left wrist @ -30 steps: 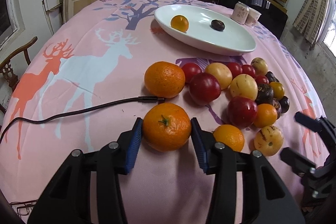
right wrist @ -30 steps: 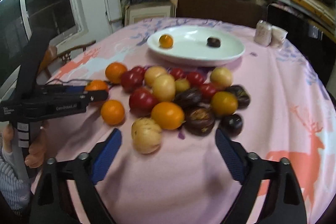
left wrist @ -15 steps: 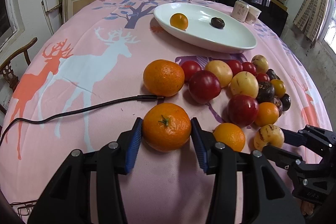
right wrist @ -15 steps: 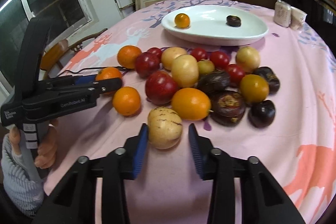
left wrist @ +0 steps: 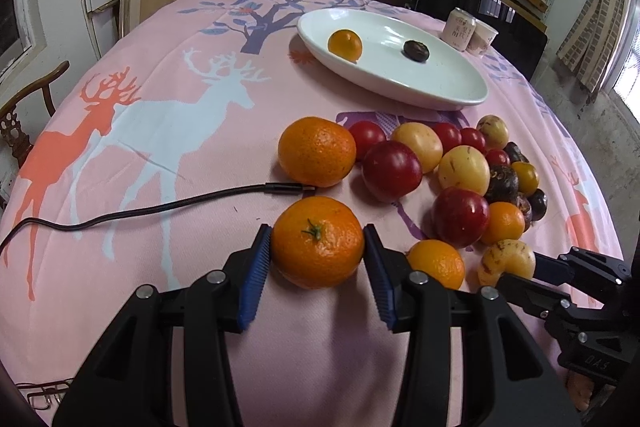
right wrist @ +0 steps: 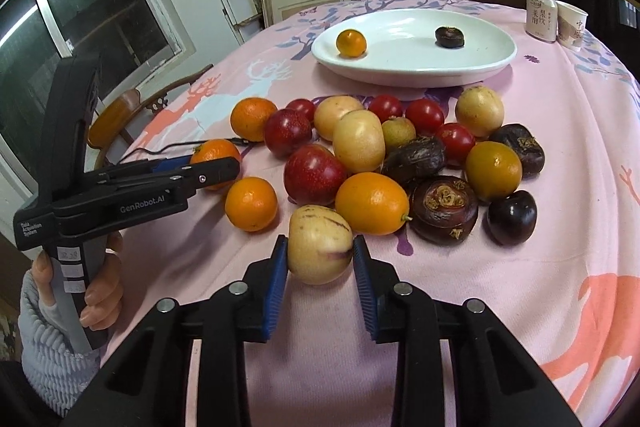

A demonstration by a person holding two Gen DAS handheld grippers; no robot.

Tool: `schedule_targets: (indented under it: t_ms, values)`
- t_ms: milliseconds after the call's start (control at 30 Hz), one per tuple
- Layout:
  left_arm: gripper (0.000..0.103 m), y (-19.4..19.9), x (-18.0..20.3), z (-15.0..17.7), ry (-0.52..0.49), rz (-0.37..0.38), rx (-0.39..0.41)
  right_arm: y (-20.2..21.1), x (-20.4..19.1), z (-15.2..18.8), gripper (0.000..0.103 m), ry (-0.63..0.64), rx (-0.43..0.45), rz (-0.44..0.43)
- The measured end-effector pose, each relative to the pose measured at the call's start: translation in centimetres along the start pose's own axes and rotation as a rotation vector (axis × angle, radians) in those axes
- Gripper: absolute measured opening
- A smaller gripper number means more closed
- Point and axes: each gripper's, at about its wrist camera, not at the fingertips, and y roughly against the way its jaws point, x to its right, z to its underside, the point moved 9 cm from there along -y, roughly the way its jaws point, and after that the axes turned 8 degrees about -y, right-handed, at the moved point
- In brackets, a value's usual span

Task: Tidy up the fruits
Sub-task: 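Grasp the large orange with the left tool while the right tool grasps a speckled pear, then lower both fruits onto the white plate and open both tools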

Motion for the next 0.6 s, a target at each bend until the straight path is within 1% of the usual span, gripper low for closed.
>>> schedule_targets:
  t_ms: [67, 133, 167, 233, 267, 333, 367, 433, 500, 600]
  values:
    - [0.045, 0.9, -0.1, -0.3, -0.001, -0.018, 0.037, 0.7, 0.2, -0.2, 0.033, -0.012, 0.026, -0.011]
    - [0.045, 1.3, 0.0, -0.7, -0.009, -0.033, 0.046, 1.5, 0.5, -0.6, 0.033, -0.031, 0.051, -0.020]
    - [0.045, 1.5, 0.0, -1.3, -0.023, -0.053, 0.043, 2.1, 1.0, -1.0, 0.033, -0.047, 0.065, -0.015]
    - [0.045, 1.6, 0.0, -3.1, -0.041, -0.069, 0.044, 3.0, 1.6, -2.2, 0.033, -0.071, 0.082, -0.011]
    - [0.045, 1.8, 0.0, -4.6, -0.046, -0.078, 0.051, 3.6, 2.0, -3.2, 0.033, -0.080, 0.096, -0.006]
    - [0.045, 1.9, 0.0, -7.6, -0.045, -0.084, 0.070, 5.2, 2.8, -6.5, 0.033, -0.085, 0.152, 0.024]
    - [0.045, 1.8, 0.2, -9.4, -0.043, -0.080, 0.081, 6.0, 3.3, -8.8, 0.033, -0.084, 0.187, 0.048]
    - [0.045, 1.3, 1.0, -12.2, -0.048, -0.072, 0.099, 6.4, 3.8, -12.1, 0.033, -0.092, 0.224, 0.069]
    - [0.045, -0.1, 2.3, -14.8, -0.053, -0.052, 0.111, 5.7, 4.6, -15.5, 0.033, -0.103, 0.252, 0.102]
    - [0.045, -3.0, 3.6, -16.3, -0.051, -0.048, 0.092, 3.0, 6.4, -18.6, 0.033, -0.132, 0.260, 0.170]
